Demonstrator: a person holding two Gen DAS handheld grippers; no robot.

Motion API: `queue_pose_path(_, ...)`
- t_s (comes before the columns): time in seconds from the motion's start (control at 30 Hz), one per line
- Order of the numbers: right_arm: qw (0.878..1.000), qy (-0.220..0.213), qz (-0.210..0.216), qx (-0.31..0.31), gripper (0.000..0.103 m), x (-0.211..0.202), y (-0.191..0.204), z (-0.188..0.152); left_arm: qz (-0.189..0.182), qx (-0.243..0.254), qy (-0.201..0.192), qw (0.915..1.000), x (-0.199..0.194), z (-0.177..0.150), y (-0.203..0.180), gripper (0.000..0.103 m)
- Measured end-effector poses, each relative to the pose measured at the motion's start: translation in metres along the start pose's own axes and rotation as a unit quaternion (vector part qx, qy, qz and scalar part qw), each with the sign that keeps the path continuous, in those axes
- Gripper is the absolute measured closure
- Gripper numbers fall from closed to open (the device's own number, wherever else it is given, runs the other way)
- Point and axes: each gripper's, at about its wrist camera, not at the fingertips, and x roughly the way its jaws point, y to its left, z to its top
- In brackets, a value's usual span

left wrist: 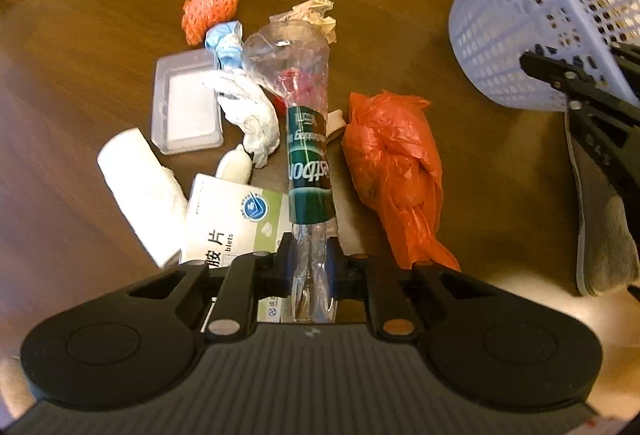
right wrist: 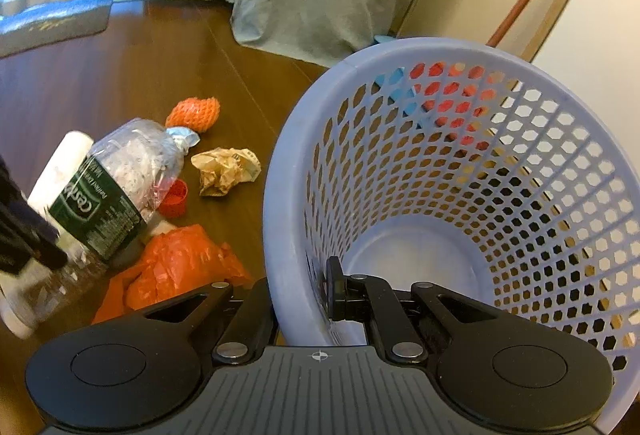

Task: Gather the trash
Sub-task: 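Grasp the clear water bottle with the left gripper while right holds the basket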

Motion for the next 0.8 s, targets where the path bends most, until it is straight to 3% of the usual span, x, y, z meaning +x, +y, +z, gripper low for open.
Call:
queue_pose_path(0.27, 0.998, 0.007, -0.012, -0.057, 0.103, 0.002, 0.007, 0.0, 0.004, 0.048, 0.016, 0.9987, -0.046, 0.025, 0.015, 0.091)
queue_pose_path(0.4, 0.998, 0.009, -0.014, -0.055, 0.103, 0.004, 0.011, 0.001, 0.004, 0.076, 0.016, 0.997, -0.077, 0.037, 0.022, 0.091)
queue_pose_path(0.67, 0.999, 0.008, -0.009, -0.034, 0.103, 0.006, 0.02, 0.01, -0.003, 0.129, -0.03, 0.9911, -0.146, 0.065, 0.021, 0.091)
queue_pose_path(0.8, 0.998, 0.0, -0.001, -0.058, 0.103, 0.006, 0.033, 0.016, -0.011, 0.149, -0.055, 0.9872, -0.166, 0.079, 0.014, 0.091)
